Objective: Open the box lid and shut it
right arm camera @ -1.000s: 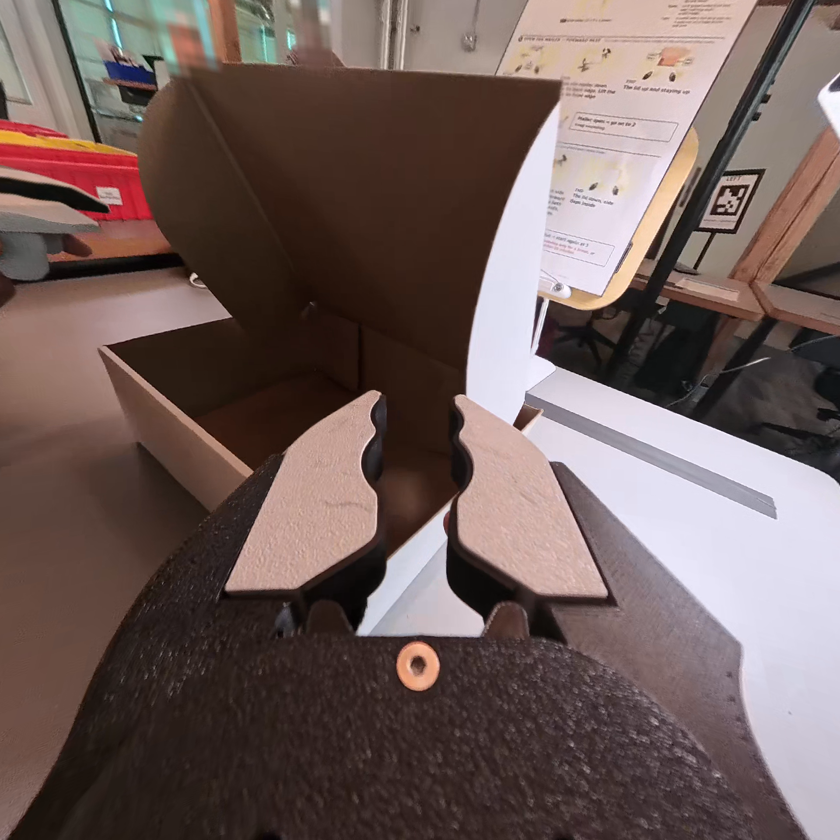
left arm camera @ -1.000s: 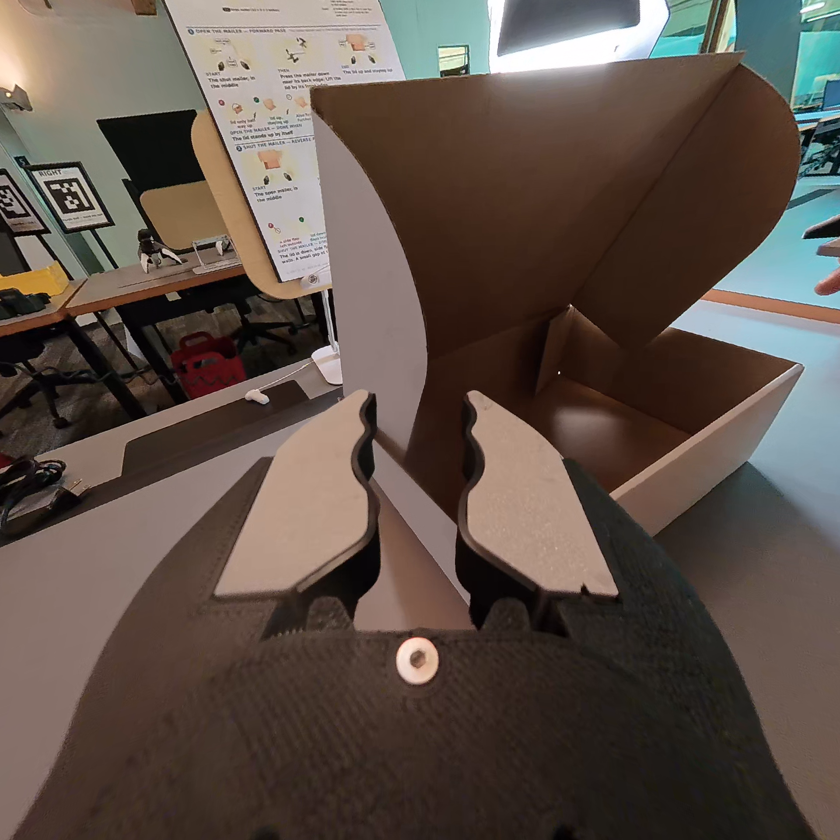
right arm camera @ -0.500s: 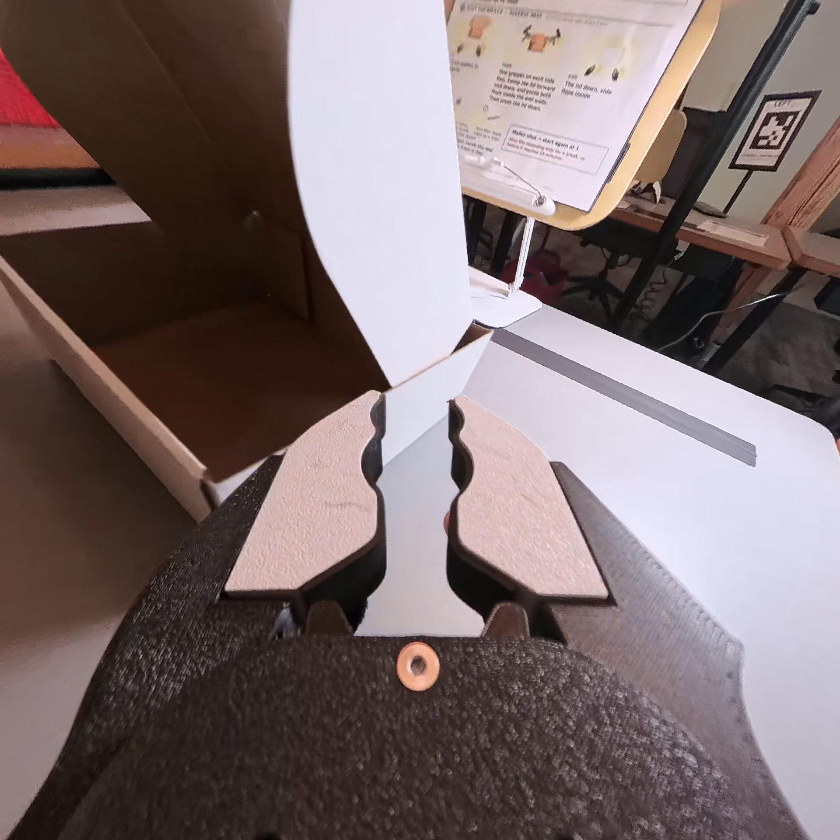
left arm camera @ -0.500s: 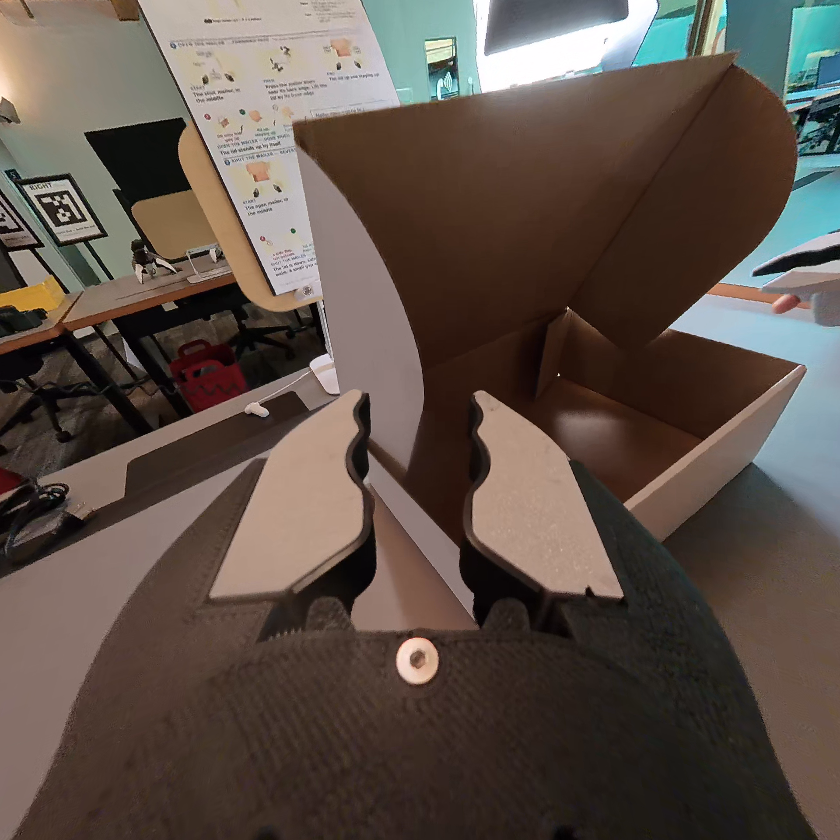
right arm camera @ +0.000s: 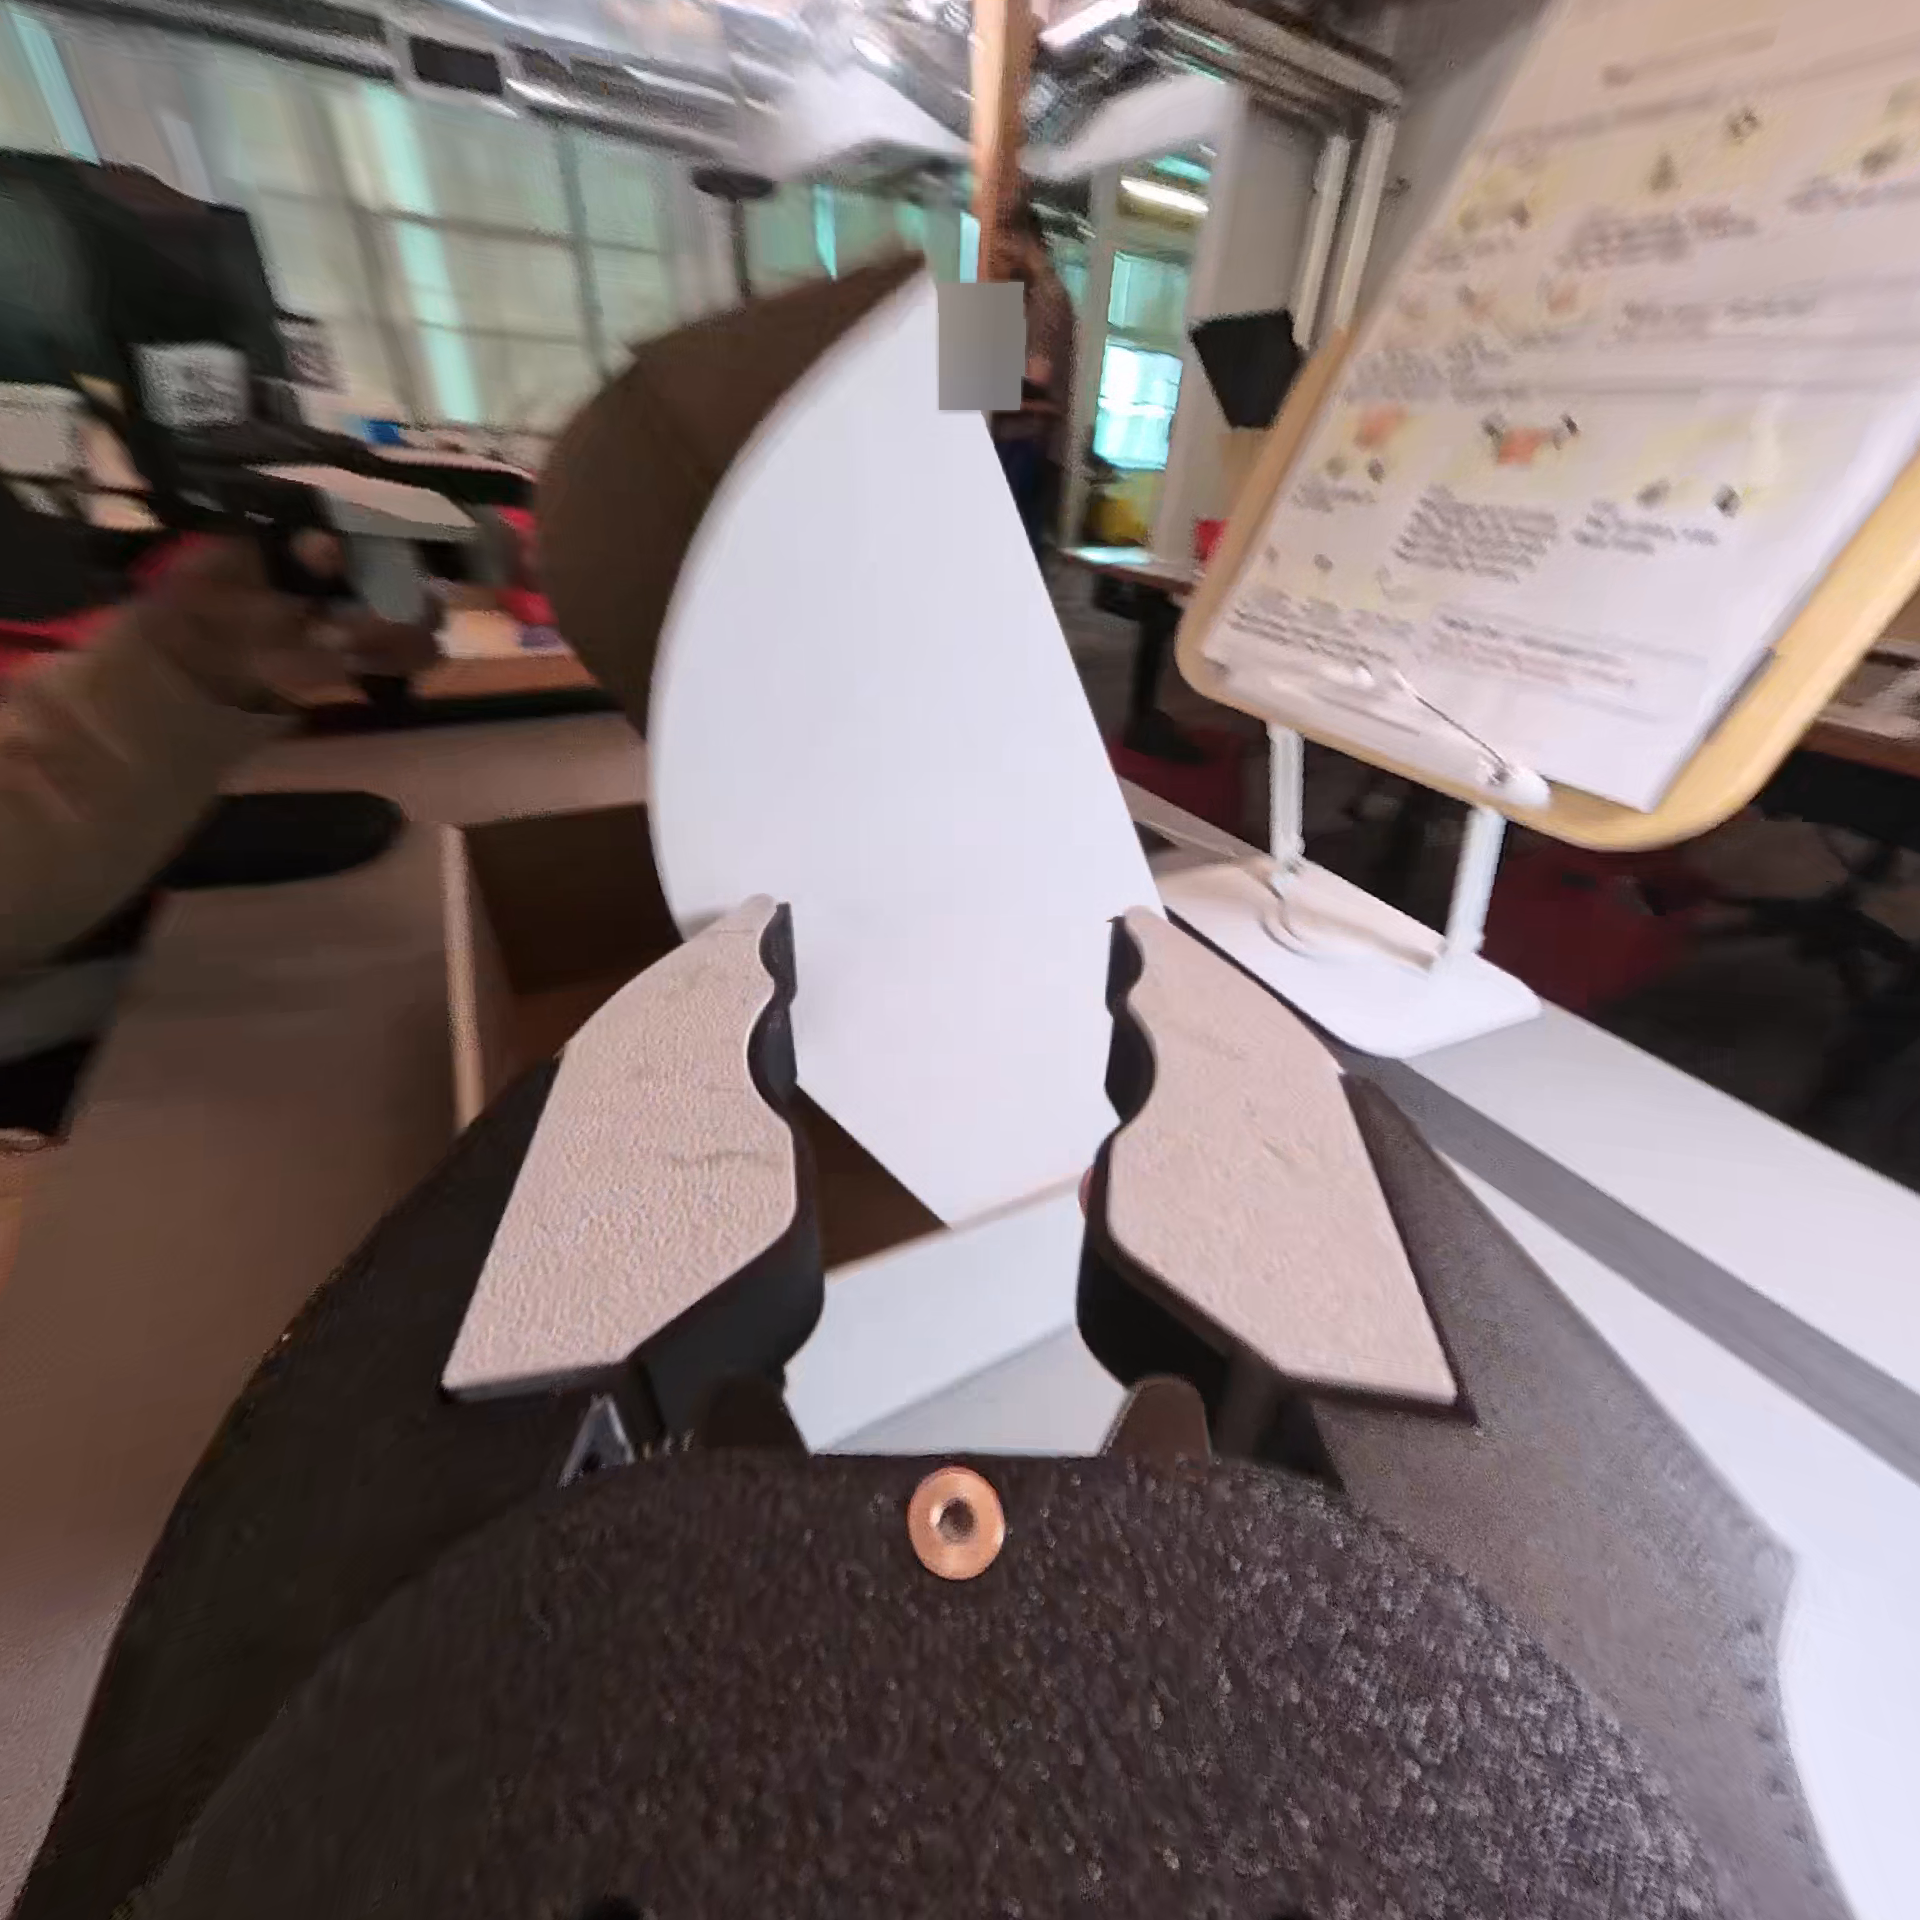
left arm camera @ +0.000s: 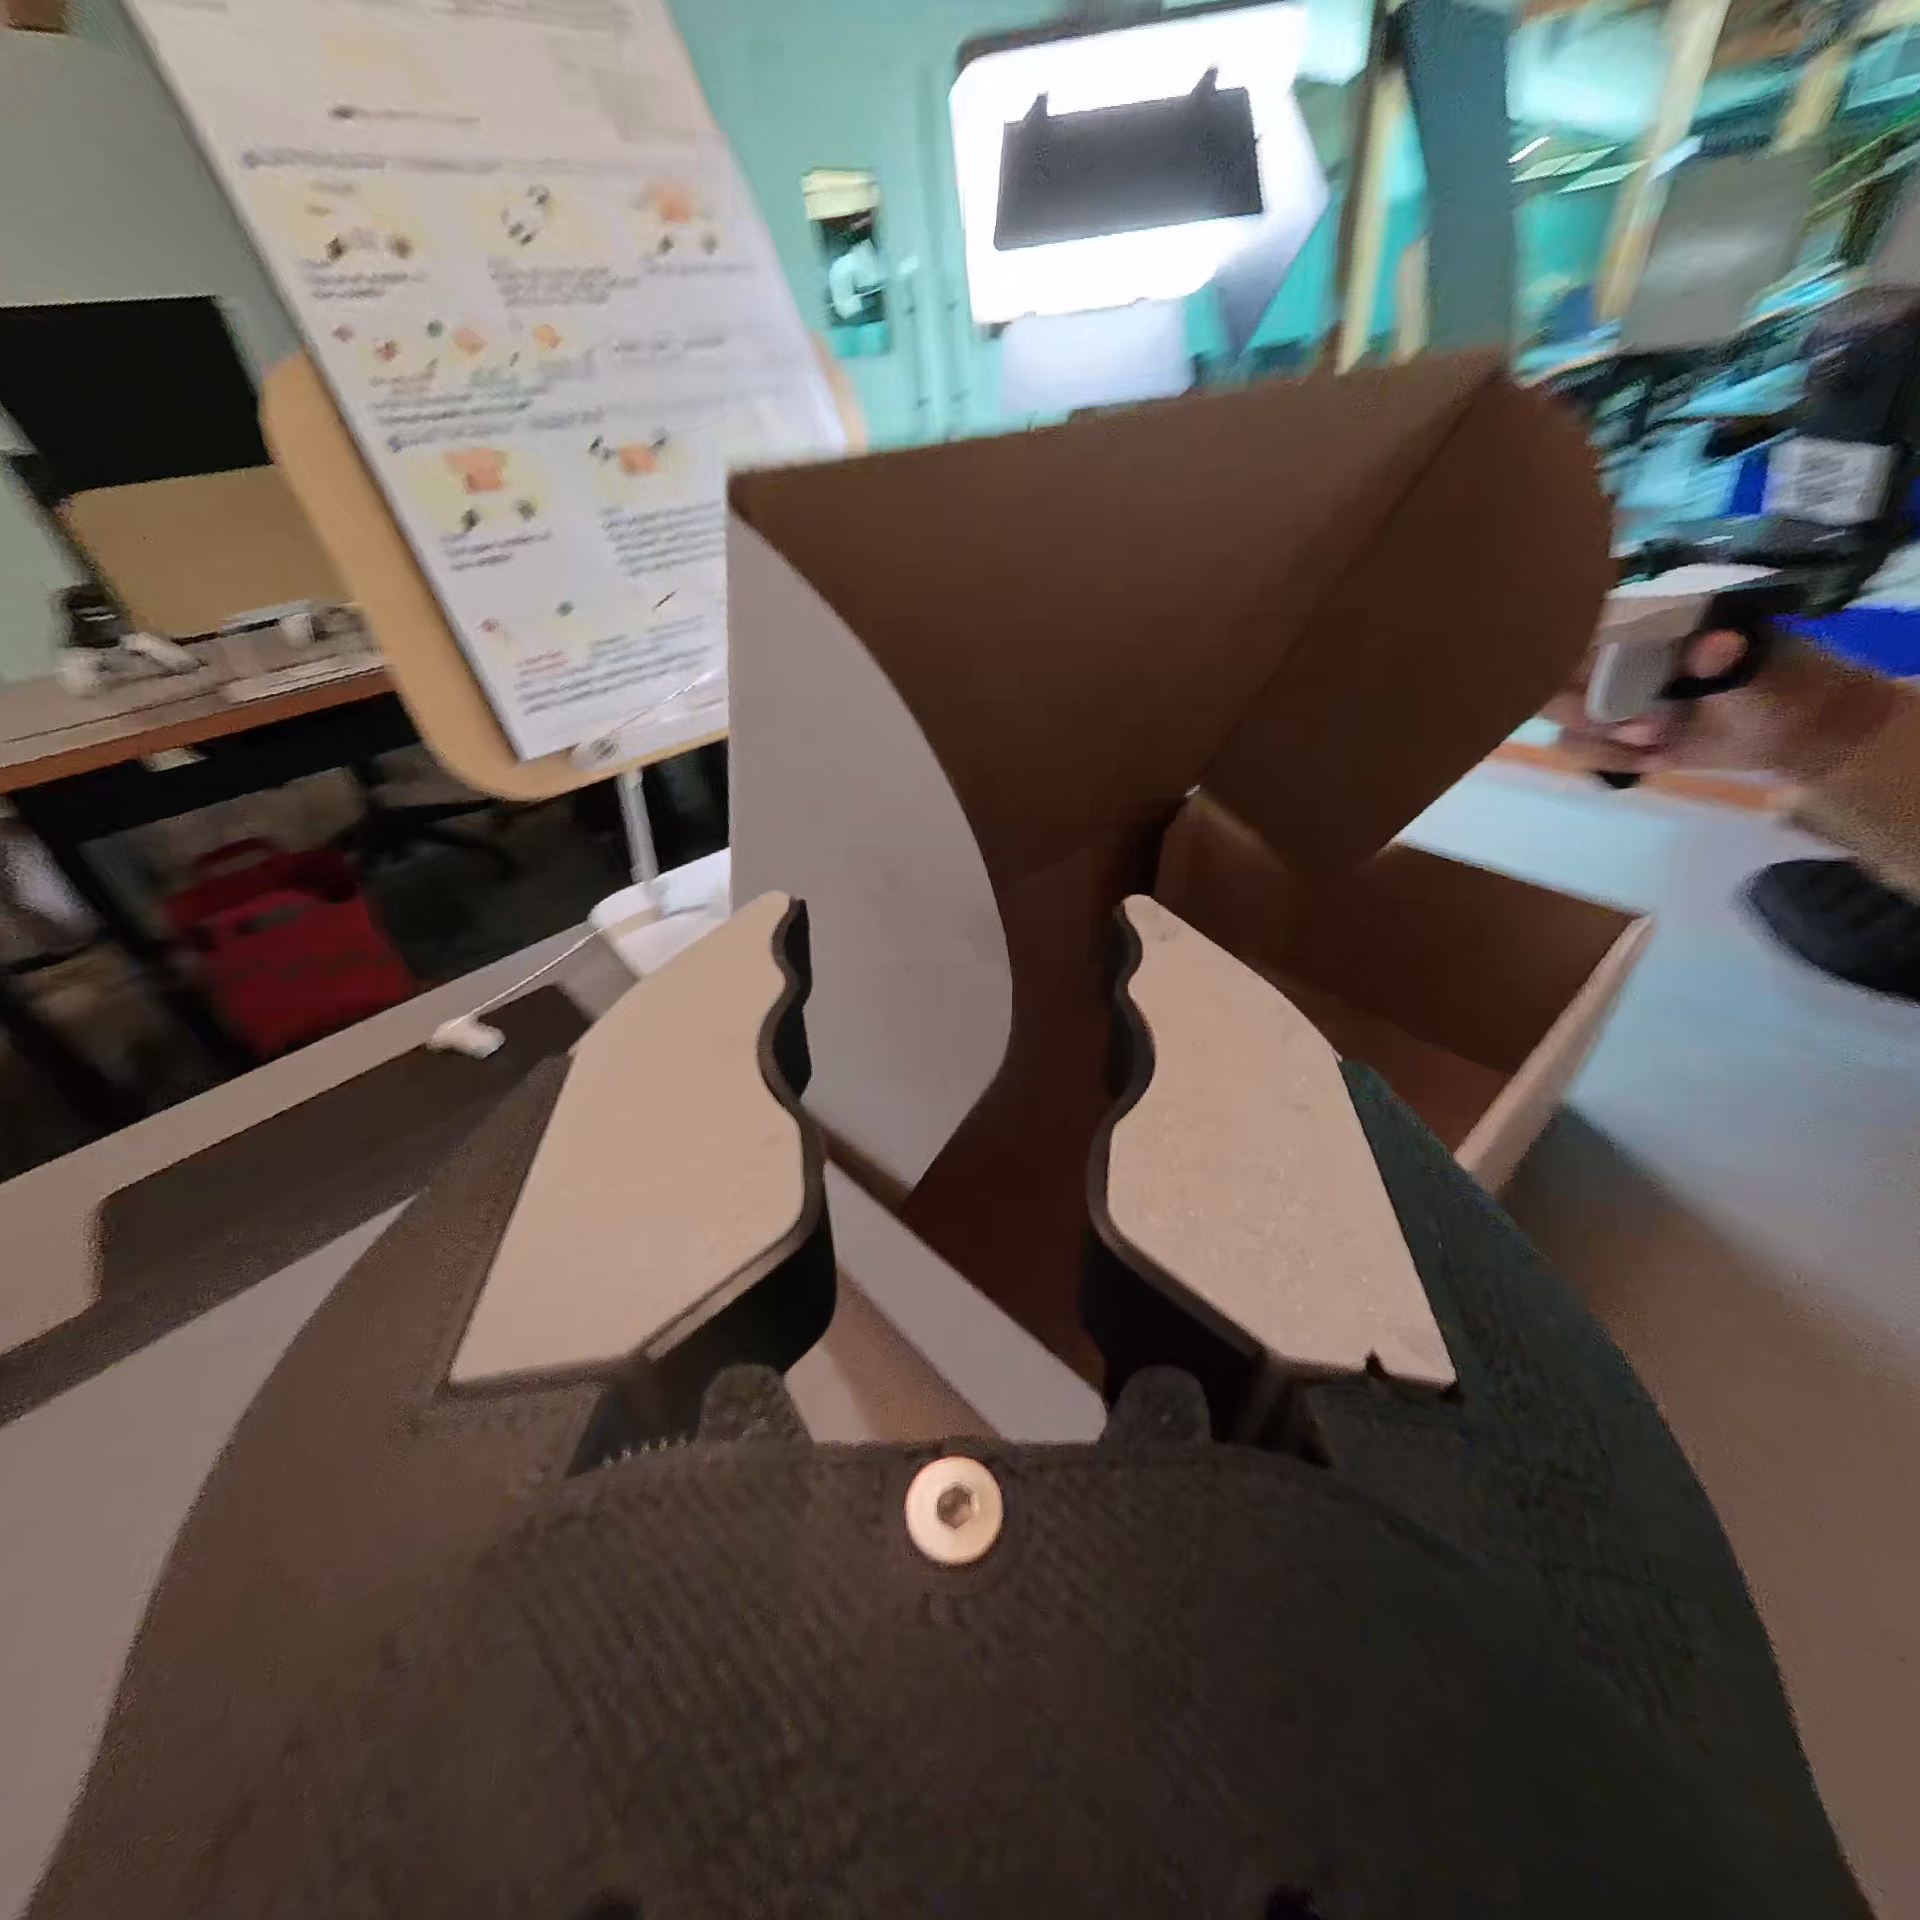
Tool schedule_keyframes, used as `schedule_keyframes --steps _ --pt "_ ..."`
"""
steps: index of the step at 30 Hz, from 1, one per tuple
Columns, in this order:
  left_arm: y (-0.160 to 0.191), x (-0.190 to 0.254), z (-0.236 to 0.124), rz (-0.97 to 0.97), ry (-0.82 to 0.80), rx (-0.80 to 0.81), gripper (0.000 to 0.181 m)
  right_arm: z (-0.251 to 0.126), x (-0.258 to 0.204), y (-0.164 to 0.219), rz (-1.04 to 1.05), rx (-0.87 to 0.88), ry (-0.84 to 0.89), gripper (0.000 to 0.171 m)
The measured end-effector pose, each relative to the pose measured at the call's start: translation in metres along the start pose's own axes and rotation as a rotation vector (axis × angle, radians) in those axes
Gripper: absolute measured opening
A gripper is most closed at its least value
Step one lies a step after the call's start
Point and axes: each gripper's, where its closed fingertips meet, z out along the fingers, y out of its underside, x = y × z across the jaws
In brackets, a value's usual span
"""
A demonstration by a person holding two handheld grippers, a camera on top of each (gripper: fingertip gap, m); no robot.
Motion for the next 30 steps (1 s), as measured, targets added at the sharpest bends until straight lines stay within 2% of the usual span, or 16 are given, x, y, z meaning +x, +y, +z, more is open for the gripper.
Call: schedule_keyframes --steps 2,4,6,9,11,13,16,22,30 --pt "-0.023 -0.008 0.0 -0.05 0.12 0.025 0.057 0.001 -0.013 -0.028 0.005 -0.008 -0.109 0.067" --pt "-0.035 -0.022 0.01 -0.044 0.202 -0.02 0.06 0.007 -0.021 -0.048 -0.026 -0.062 -0.171 0.076" --pt "-0.039 -0.032 0.024 -0.016 0.265 -0.095 0.069 0.017 -0.022 -0.062 -0.078 -0.123 -0.167 0.079" --pt "-0.037 -0.036 0.045 0.086 0.317 -0.21 0.07 0.031 -0.02 -0.07 -0.125 -0.22 -0.159 0.079" --pt "-0.034 -0.032 0.055 0.129 0.345 -0.27 0.068 0.039 -0.023 -0.067 -0.123 -0.286 -0.172 0.073" --pt "-0.036 -0.025 0.058 0.145 0.364 -0.267 0.057 0.044 -0.023 -0.059 -0.166 -0.342 -0.146 0.06" --pt "-0.031 -0.02 0.055 0.227 0.34 -0.265 0.049 0.045 -0.026 -0.057 -0.22 -0.343 -0.105 0.049" --pt "-0.006 0.002 0.038 0.282 0.369 -0.287 0.041 0.037 -0.038 -0.042 -0.256 -0.39 -0.08 0.043" --pt "0.019 0.024 0.016 0.319 0.405 -0.328 0.041 0.028 -0.061 -0.017 -0.307 -0.458 -0.061 0.04"
